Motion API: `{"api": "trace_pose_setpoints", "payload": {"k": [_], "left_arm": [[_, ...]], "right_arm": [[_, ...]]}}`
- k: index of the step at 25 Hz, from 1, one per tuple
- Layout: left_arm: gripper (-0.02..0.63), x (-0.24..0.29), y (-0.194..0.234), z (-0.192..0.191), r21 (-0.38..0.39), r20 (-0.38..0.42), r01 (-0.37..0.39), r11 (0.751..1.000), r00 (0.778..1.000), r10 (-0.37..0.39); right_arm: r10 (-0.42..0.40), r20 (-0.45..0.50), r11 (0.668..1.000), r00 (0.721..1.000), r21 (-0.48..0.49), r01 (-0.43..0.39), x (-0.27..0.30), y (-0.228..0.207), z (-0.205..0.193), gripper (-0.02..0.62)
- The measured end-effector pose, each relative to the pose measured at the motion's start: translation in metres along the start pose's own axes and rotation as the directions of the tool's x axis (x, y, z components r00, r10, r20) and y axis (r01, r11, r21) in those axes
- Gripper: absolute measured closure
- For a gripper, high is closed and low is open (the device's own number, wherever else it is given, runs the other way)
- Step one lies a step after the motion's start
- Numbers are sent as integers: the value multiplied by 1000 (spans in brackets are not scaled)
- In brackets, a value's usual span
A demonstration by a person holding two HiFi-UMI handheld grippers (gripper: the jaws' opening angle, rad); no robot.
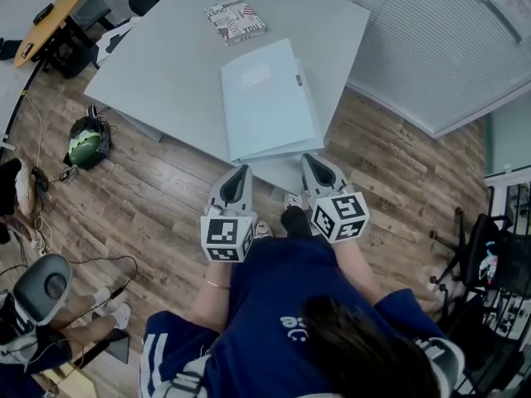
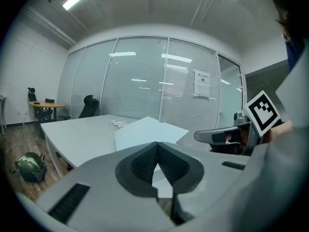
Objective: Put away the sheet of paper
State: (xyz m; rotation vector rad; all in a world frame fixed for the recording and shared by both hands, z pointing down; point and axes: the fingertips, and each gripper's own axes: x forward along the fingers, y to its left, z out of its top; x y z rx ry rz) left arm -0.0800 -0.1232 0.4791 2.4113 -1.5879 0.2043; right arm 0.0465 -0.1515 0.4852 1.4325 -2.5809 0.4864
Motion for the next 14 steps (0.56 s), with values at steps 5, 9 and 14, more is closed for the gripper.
{"api": "trace_pose_setpoints", "payload": {"k": [5,9,14], "left_arm": [[601,0,0,-3,0,-2,-4,1000,1000,4],[601,-1,1,-6,3,-16,-8,1000,1000,8],[601,-1,3,-7,13,-23,-16,1000,1000,16]], "right_arm": [[2,-3,1000,1000,12,-2,-1,0,-4,586],[9,-18,1000,1000,3,-9,-1,3,-8,586],[20,-34,1000,999,-3,-20,0,5,-13,586]]}}
